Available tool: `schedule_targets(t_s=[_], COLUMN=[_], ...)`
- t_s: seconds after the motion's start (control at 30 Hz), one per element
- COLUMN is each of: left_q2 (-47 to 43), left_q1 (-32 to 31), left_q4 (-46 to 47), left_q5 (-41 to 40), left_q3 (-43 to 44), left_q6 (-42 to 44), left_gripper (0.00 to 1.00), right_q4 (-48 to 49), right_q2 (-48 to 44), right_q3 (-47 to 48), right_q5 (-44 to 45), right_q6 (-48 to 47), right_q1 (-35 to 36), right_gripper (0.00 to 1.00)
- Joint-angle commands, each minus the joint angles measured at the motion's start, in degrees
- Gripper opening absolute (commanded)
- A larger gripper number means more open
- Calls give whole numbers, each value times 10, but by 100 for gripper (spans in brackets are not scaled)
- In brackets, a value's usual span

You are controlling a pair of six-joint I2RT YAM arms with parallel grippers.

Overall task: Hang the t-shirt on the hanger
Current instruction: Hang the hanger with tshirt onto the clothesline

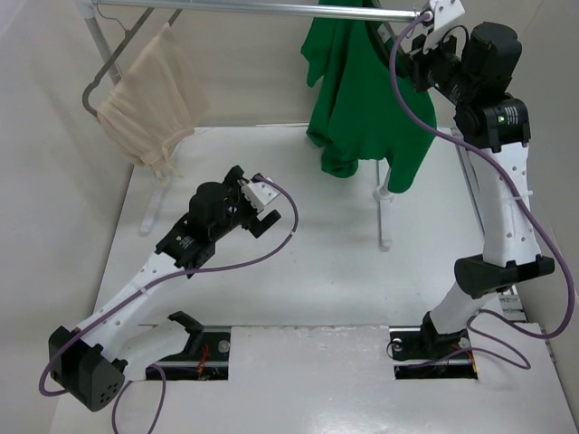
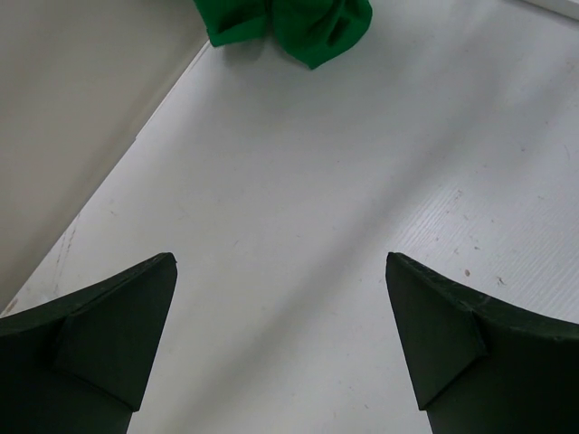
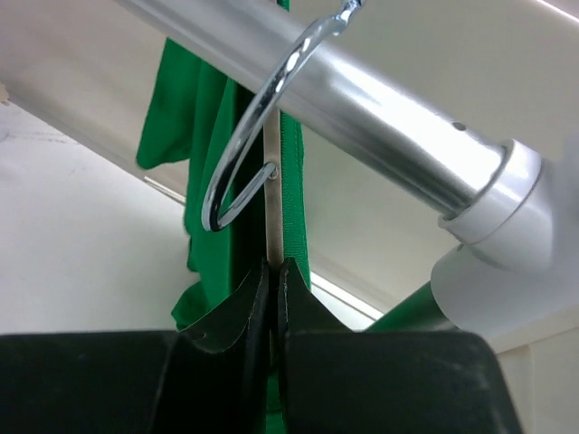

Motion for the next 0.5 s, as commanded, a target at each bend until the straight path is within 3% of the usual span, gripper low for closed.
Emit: schedule_targets(t_s=[0.0, 0.17, 0.47], left_q2=[-16, -16, -27], left_q1=[-3, -3, -3], left_q4=[28, 33, 33], left_q5=[-2, -2, -8], left_q3=[-3, -3, -21], left_q6=[-5, -5, -5], left_gripper=[100, 100, 100], right_q4=[92, 97, 137], right_q2=[-1, 51, 48], right_q3=[37, 50, -25], right_q5=[18, 5, -19], right_q6=[21, 47, 59], right_q1=[-7, -23, -23], right_gripper=[0, 0, 0])
